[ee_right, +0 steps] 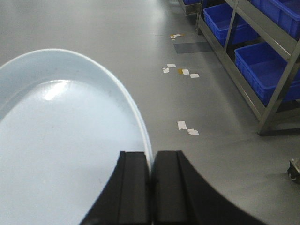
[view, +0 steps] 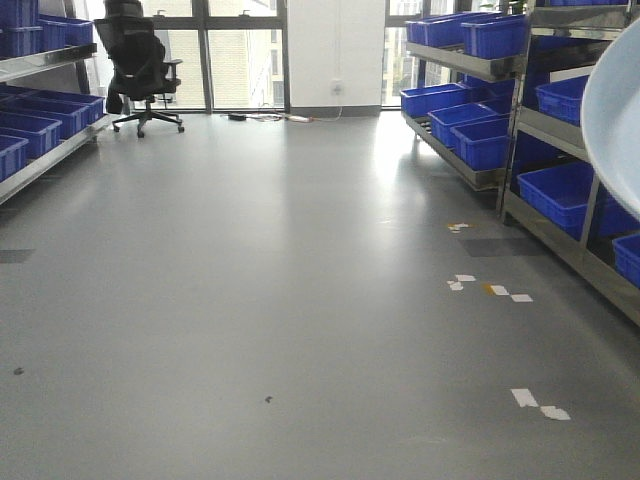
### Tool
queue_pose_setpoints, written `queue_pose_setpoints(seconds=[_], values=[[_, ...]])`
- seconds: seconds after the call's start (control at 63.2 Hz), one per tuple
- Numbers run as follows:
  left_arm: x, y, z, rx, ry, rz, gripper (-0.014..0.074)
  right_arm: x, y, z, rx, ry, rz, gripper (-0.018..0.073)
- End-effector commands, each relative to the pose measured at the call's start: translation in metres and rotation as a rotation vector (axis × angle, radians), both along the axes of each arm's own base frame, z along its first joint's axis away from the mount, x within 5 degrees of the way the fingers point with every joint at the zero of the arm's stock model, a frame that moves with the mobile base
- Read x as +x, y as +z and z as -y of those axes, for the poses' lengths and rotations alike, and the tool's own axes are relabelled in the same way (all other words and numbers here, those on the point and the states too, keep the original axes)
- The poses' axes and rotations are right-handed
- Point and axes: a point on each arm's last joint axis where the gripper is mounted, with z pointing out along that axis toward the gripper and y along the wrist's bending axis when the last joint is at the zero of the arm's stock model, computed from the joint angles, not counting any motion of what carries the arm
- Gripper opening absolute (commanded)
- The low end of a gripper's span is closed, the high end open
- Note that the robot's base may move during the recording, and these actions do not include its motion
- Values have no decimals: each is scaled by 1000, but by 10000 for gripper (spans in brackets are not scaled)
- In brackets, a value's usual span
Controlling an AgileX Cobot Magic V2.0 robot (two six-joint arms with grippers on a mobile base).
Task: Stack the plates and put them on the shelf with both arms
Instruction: 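Drive the base away from the table holding the plates in the right gripper, then turn and drive the base up to the rack of blue bins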
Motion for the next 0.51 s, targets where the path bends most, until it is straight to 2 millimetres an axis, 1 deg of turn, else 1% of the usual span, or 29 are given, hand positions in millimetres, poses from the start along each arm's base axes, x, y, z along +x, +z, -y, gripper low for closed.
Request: queue_pose_setpoints(seconds=[0.0,0.491], values=[[6,14,1,-13,-5,99,95,2,18,-1,-20,16,123,28],[6,14,1,-13,-5,99,95,2,18,-1,-20,16,123,28]])
